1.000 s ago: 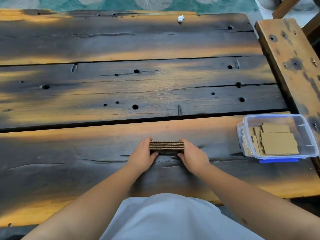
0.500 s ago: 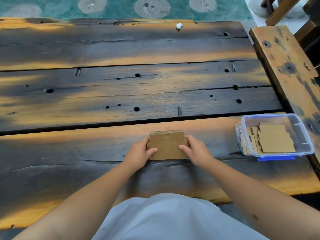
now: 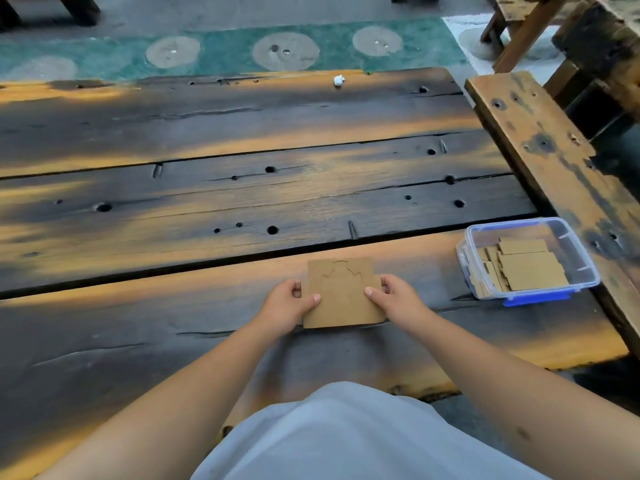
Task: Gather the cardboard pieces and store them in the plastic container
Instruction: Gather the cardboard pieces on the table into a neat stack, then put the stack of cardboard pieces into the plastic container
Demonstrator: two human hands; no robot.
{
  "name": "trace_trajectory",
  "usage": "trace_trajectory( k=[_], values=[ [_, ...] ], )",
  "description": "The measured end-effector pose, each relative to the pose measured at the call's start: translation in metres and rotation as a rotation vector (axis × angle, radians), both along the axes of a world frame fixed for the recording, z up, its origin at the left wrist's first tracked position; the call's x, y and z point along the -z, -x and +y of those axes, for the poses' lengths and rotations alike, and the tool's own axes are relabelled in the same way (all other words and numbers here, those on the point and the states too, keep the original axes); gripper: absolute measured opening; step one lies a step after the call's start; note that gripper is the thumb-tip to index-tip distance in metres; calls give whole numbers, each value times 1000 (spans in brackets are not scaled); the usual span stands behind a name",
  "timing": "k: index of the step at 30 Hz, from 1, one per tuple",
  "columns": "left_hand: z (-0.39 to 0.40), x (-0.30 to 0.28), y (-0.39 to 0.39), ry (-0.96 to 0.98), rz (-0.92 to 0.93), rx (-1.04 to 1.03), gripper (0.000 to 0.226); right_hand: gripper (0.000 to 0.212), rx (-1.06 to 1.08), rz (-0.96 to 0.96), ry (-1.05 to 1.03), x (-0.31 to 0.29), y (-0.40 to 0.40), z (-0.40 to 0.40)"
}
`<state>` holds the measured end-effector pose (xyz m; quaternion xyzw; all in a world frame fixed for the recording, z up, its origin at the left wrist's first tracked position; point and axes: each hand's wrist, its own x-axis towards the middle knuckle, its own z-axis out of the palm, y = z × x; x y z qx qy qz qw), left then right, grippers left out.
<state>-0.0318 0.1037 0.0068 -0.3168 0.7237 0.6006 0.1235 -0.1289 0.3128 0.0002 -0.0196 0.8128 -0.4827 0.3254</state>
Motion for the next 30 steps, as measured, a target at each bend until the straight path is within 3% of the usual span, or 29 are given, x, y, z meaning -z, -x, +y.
trace_trajectory(
  k=[7, 17, 30],
  values=[
    [5, -11, 3, 4, 4, 13, 25, 26, 47, 8, -12, -20, -9, 9],
    [51, -21, 41, 31, 7, 83, 26, 27, 114, 44, -39, -31, 11, 54],
    [234, -15, 154, 244, -18, 151, 21, 15, 81, 70, -109, -22, 134, 236]
  ],
)
